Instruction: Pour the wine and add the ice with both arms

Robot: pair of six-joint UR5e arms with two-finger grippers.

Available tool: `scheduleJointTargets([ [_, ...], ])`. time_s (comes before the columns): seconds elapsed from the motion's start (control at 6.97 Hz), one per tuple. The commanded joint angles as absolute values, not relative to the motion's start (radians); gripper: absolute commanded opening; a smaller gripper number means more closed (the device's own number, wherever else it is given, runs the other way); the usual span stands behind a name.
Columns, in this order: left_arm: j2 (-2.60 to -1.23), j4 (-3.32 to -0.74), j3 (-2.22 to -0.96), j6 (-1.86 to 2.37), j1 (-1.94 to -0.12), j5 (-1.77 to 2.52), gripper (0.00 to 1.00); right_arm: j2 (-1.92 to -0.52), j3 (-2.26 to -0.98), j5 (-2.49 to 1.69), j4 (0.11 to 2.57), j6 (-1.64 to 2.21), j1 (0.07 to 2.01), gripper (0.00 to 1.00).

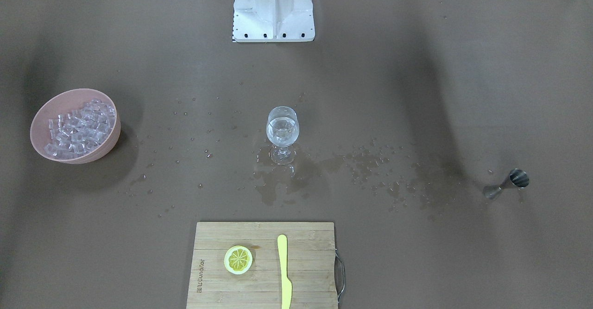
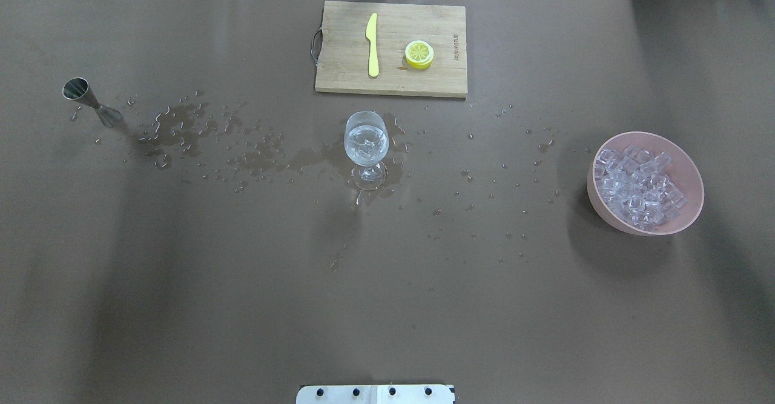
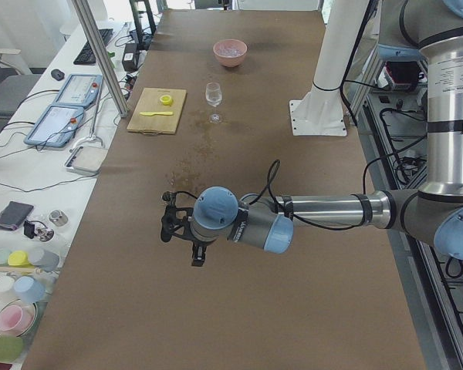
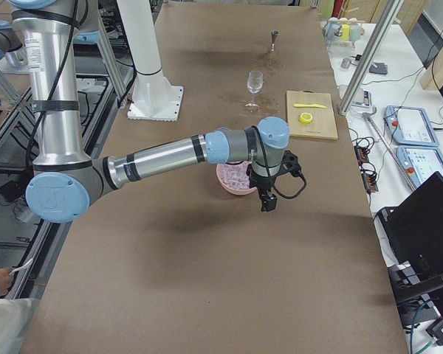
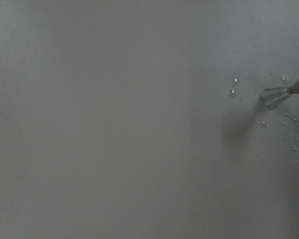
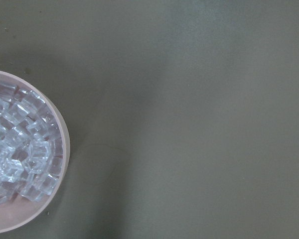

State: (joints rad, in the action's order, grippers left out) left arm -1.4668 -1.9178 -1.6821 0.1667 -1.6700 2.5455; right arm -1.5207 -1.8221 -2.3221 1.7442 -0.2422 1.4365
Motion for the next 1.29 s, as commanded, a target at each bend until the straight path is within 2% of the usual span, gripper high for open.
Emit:
scheduleJointTargets([
  [0.0,-1.391,-1.933,-1.73,0.138,-1.667,2.54,0.98,-1.523,-1.815,-2.332,1.746,-0.241,1.436,1.0],
  [0.72,-1.364,-1.934,-1.735,0.114,-1.657,2.485,0.98,-1.511,-1.816,-2.333,1.749,-0.226,1.436,1.0],
  [1.15,-1.367,-1.936,-1.733,0.114,-1.568,2.473,0.98,-1.532,-1.77,-2.336,1.752,-0.222,1.437,1.0],
])
